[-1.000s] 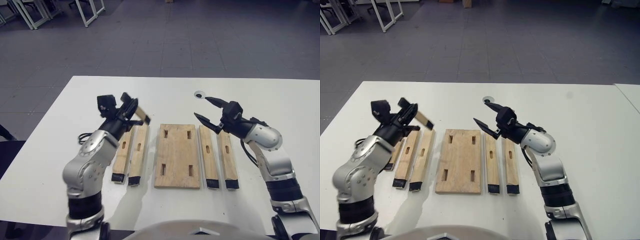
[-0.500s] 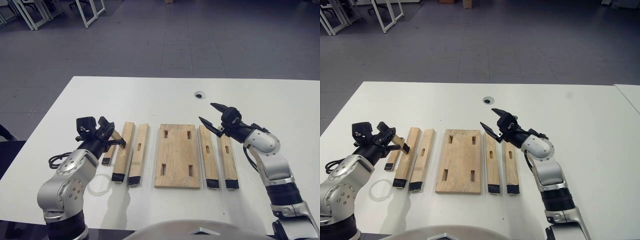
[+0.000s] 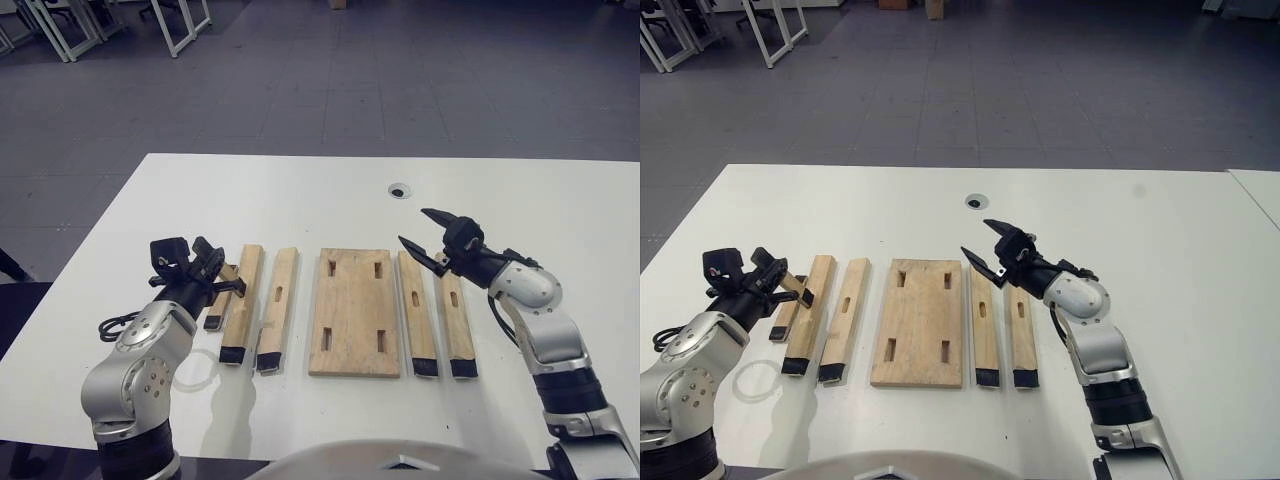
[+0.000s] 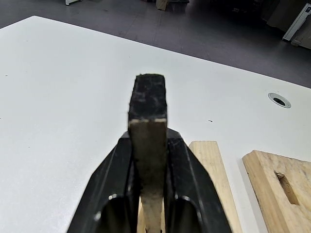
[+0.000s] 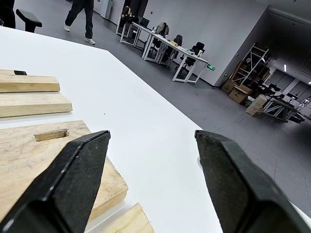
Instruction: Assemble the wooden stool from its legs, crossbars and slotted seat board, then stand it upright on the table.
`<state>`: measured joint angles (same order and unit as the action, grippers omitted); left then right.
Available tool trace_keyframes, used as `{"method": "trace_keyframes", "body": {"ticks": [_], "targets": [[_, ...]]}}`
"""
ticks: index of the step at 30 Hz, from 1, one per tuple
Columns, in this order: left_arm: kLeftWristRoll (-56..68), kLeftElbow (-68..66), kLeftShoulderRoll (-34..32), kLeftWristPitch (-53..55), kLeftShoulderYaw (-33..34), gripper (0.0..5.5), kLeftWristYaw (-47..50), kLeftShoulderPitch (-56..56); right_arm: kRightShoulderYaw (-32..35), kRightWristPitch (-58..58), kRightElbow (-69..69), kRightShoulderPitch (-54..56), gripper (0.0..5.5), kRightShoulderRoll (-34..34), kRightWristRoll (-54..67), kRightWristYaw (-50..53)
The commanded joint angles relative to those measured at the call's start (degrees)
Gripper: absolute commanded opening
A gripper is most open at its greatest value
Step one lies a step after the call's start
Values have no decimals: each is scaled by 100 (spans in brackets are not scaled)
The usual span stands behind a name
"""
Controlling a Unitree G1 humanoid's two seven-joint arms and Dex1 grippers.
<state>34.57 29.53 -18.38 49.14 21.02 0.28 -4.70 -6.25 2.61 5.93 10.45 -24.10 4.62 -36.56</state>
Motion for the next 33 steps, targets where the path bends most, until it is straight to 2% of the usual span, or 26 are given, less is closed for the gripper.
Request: {"method": "trace_keyframes", "body": {"ticks": [1, 8, 13, 18, 29, 30, 33], "targets": [[-307, -254, 63, -153, -249, 43, -119, -274, 24, -28, 45, 13, 322, -79, -50, 11], [-1242, -548, 407, -1485, -1051, 43, -280, -1235, 34, -37, 11, 30, 322, -86, -39, 20], [-1592, -581, 331, -1929, -1197, 43, -388, -1384, 22, -32, 15, 27, 322, -90, -25, 5], [-1786, -525, 74, -1752, -1231, 43, -453, -1048, 20, -30, 6, 42, 322, -75, -24, 14], [-1517, -358, 99, -1051, -941, 43, -458, -463, 5, -35, 4, 62, 322, -61, -31, 19], [-1523, -336, 77, -1036, -920, 79, -474, -432, 3, -36, 4, 62, 322, -60, -32, 19], [-1578, -221, 21, -1089, -815, 122, -485, -335, -2, -29, 22, 44, 322, -61, -32, 19]]}}
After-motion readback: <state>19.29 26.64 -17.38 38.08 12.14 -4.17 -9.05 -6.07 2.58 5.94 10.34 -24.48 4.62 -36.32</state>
